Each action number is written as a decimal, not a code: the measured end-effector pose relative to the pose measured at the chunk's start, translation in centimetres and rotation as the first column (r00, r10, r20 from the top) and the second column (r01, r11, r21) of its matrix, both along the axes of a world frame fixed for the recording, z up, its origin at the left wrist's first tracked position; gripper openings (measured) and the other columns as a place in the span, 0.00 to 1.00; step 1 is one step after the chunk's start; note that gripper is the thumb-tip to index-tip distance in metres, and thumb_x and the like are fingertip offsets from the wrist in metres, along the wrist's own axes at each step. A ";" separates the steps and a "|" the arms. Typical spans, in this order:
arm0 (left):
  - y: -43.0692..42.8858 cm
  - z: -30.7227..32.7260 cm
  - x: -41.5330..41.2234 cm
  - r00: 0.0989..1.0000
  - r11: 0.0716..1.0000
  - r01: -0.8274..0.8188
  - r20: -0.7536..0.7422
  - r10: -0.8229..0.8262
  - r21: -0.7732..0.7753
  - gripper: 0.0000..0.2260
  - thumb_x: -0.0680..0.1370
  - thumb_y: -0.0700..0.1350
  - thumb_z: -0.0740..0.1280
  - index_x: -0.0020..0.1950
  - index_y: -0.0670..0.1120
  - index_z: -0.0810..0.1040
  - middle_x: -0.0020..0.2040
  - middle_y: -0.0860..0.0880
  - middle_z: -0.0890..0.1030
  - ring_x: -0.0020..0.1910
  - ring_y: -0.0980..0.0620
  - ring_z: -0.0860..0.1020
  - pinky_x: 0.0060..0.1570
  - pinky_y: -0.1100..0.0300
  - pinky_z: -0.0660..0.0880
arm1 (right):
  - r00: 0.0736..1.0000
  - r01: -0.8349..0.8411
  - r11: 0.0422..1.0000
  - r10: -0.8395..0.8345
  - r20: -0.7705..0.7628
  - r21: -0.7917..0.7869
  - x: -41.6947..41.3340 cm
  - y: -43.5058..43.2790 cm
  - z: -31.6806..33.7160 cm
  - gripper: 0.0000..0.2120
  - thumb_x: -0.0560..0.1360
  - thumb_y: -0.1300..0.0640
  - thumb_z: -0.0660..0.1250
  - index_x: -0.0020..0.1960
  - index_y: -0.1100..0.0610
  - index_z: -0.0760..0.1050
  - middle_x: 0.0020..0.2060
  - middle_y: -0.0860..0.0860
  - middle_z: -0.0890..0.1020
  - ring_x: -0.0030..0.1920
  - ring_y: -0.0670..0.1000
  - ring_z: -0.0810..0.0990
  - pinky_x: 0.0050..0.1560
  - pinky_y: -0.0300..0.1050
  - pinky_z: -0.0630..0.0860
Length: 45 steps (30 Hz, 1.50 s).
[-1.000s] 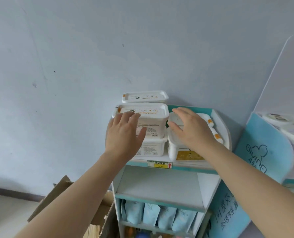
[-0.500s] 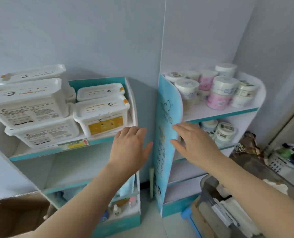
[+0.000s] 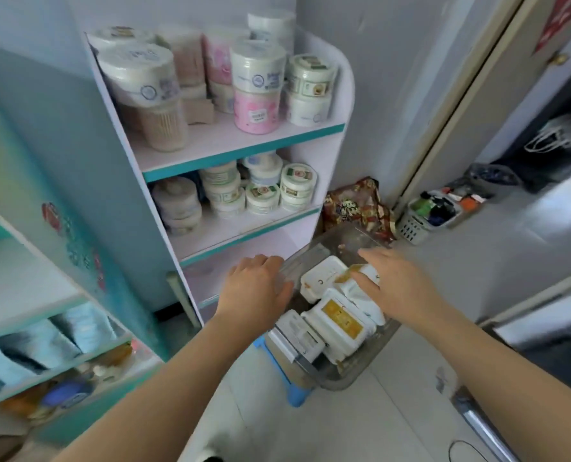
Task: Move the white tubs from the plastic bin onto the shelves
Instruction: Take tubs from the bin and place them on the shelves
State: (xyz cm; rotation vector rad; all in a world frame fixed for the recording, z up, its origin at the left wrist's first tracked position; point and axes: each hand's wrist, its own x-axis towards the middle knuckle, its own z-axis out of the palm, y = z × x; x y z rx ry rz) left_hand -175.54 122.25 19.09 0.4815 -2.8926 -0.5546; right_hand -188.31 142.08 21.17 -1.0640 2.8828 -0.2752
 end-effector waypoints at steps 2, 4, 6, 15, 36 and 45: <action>1.3 -1.8 -2.2 0.997 1.000 0.025 0.067 -0.026 0.016 0.17 0.79 0.55 0.59 0.65 0.50 0.72 0.58 0.49 0.77 0.57 0.47 0.74 0.55 0.55 0.70 | 0.997 0.068 0.998 -0.068 0.037 0.019 -2.3 1.8 -1.3 0.23 0.78 0.49 0.61 0.70 0.58 0.68 0.66 0.55 0.74 0.66 0.55 0.71 0.63 0.46 0.67; 2.3 -3.4 -4.6 0.991 0.998 0.051 0.126 -0.053 0.019 0.16 0.79 0.55 0.59 0.64 0.50 0.73 0.57 0.49 0.77 0.55 0.48 0.74 0.53 0.55 0.71 | 0.990 0.122 0.991 -0.125 0.066 0.044 -4.7 3.2 -2.6 0.23 0.78 0.49 0.62 0.69 0.58 0.69 0.64 0.55 0.76 0.64 0.55 0.73 0.61 0.47 0.69; 2.9 -5.1 -7.1 0.983 0.997 0.065 0.171 -0.072 0.047 0.17 0.79 0.57 0.59 0.64 0.51 0.73 0.58 0.51 0.77 0.55 0.50 0.74 0.53 0.55 0.74 | 0.984 0.147 0.987 -0.152 0.090 0.061 -7.1 4.2 -4.0 0.19 0.78 0.50 0.63 0.65 0.58 0.72 0.57 0.55 0.79 0.57 0.56 0.76 0.54 0.47 0.72; 6.0 -12.1 -17.7 0.907 0.968 0.096 0.379 -0.181 0.232 0.17 0.79 0.57 0.60 0.63 0.49 0.73 0.53 0.49 0.78 0.49 0.50 0.78 0.48 0.52 0.78 | 0.922 0.256 0.950 -0.296 0.251 0.181 -16.8 7.0 -11.3 0.20 0.79 0.48 0.59 0.67 0.55 0.69 0.51 0.55 0.79 0.51 0.55 0.77 0.47 0.48 0.74; 18.2 -25.8 -25.6 0.766 0.632 -0.510 0.642 0.027 0.584 0.32 0.76 0.59 0.66 0.75 0.49 0.60 0.68 0.46 0.72 0.63 0.46 0.74 0.59 0.54 0.74 | 0.709 0.228 0.962 -0.270 0.652 0.150 -29.0 11.1 -26.9 0.27 0.73 0.41 0.60 0.71 0.44 0.61 0.61 0.50 0.75 0.63 0.52 0.73 0.63 0.53 0.72; 19.4 -25.0 -24.9 0.747 0.320 -0.664 0.597 0.291 0.676 0.37 0.71 0.49 0.76 0.75 0.48 0.63 0.64 0.48 0.76 0.52 0.50 0.79 0.35 0.70 0.72 | 0.667 0.334 0.942 -0.248 0.703 0.015 -29.3 11.3 -25.5 0.26 0.72 0.50 0.67 0.69 0.46 0.66 0.58 0.48 0.76 0.56 0.51 0.76 0.57 0.50 0.76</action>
